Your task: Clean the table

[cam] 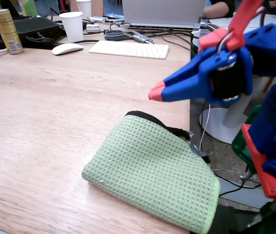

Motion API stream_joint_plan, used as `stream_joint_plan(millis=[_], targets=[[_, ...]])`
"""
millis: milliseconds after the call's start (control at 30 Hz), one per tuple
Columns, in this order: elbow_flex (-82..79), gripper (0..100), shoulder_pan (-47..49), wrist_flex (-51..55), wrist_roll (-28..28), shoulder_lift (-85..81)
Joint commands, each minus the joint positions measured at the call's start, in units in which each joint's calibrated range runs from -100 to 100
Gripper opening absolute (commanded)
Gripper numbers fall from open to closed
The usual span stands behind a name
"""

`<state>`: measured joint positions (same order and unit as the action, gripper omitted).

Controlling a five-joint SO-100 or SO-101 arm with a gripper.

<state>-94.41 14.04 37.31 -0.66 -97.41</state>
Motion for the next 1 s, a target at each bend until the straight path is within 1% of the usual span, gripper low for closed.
stream_joint_plan(millis=[0,967], targets=[[-3.7,1,0.0,-0.9,0.1,-0.4],[-4.7,1,0.3,0.2,-0.4,-0.4]])
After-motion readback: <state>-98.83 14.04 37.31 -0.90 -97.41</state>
